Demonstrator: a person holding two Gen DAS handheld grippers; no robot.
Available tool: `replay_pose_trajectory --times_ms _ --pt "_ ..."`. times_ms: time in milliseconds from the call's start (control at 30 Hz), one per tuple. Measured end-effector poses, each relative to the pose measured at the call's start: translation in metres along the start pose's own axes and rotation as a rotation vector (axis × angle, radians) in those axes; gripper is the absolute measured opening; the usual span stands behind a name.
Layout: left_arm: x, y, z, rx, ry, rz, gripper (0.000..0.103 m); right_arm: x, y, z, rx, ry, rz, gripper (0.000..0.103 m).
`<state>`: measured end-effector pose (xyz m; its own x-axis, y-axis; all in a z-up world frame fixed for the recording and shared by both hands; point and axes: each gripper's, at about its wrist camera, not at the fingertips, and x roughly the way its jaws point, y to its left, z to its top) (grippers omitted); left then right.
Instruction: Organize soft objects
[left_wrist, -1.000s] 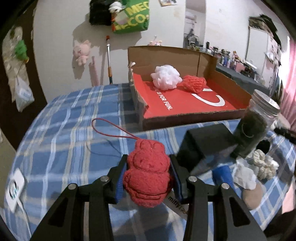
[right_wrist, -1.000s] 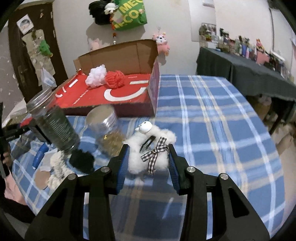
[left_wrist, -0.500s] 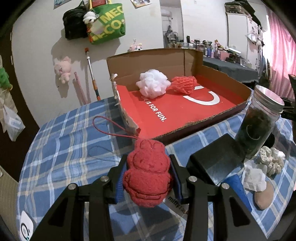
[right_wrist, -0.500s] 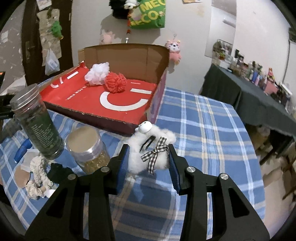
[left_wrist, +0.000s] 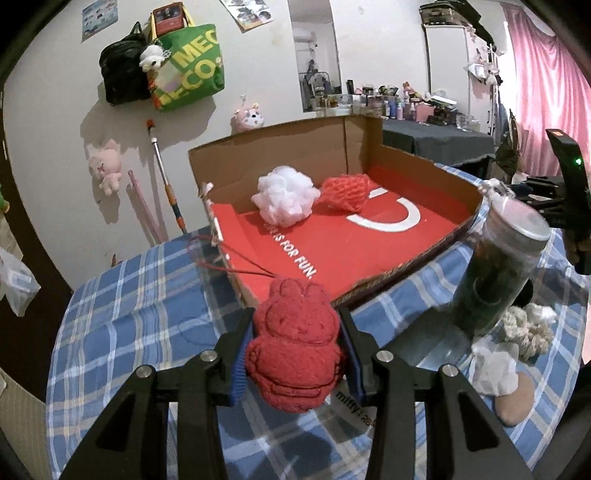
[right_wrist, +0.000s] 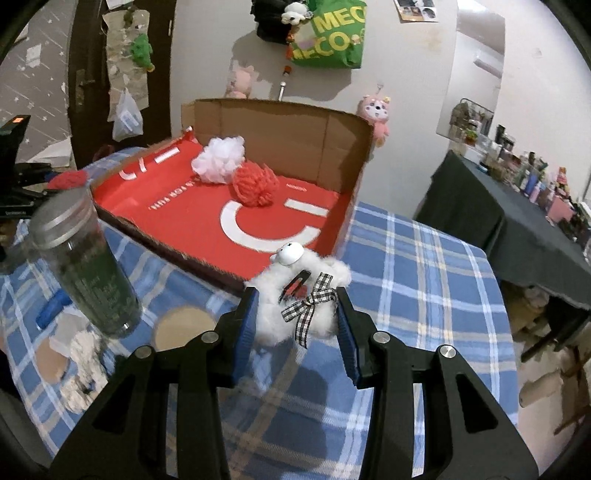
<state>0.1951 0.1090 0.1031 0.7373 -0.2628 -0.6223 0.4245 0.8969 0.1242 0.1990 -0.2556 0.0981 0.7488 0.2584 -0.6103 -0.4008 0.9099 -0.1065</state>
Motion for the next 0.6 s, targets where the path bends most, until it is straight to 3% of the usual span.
replay_pose_trajectory --times_ms 367,600 --pt "0.018 -0.009 0.056 -0.083 0.022 -0.087 0.045 0.027 0.005 0.055 0.033 0.029 0.129 0.039" --pt "0.054 -0.014 0.095 -0.139 0.127 -0.027 0.045 0.073 -0.003 0.102 0.12 0.146 0.116 0.039"
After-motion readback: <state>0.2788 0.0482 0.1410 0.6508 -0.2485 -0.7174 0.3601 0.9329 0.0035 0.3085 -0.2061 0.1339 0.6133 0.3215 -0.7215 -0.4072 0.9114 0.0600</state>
